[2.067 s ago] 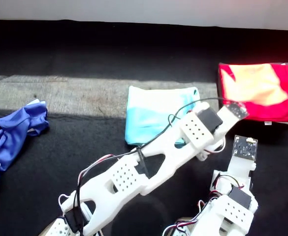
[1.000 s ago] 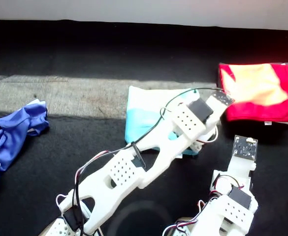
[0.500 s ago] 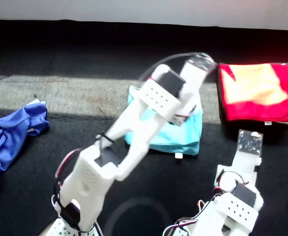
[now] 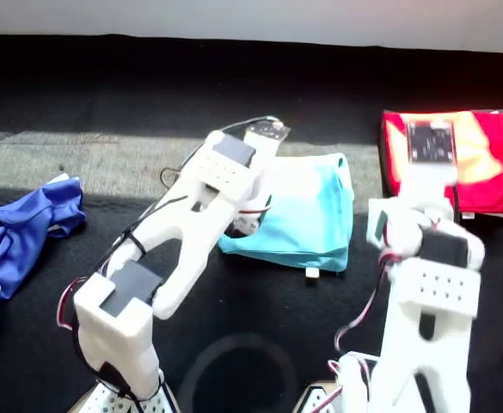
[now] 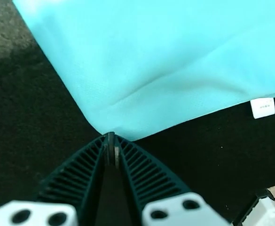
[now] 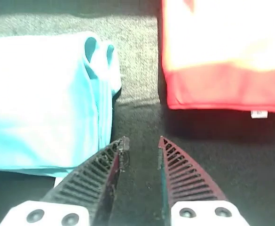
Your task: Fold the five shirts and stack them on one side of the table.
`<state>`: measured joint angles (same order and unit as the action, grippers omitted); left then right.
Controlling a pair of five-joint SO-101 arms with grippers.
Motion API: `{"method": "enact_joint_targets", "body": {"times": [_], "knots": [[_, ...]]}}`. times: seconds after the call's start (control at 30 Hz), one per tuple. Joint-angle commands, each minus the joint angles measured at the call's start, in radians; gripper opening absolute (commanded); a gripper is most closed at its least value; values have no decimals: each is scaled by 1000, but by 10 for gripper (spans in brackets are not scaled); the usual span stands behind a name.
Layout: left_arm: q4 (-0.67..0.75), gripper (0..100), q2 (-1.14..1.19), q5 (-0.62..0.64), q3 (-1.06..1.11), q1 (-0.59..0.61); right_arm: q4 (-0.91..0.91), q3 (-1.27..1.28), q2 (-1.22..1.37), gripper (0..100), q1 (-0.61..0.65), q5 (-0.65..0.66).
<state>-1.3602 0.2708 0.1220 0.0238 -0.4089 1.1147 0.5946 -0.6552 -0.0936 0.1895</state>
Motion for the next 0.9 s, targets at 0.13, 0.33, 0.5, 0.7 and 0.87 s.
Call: {"method": "enact_joint_targets", "body": {"times": [0.13, 0.33, 0.5, 0.7, 0.87], "knots": [[210, 9, -76, -8, 236, 54, 5, -426, 409, 111, 107, -100], [244, 9, -73, -5, 262, 88, 16, -624, 719, 111, 163, -169], [242, 9, -82, -3, 242, 87, 107, -806, 857, 111, 213, -173], [192, 9, -186, -5, 183, 88, 114, -926, 1017, 109, 213, -172], [106, 9, -331, -6, 171, 88, 114, -963, 1124, 109, 211, -172]]}}
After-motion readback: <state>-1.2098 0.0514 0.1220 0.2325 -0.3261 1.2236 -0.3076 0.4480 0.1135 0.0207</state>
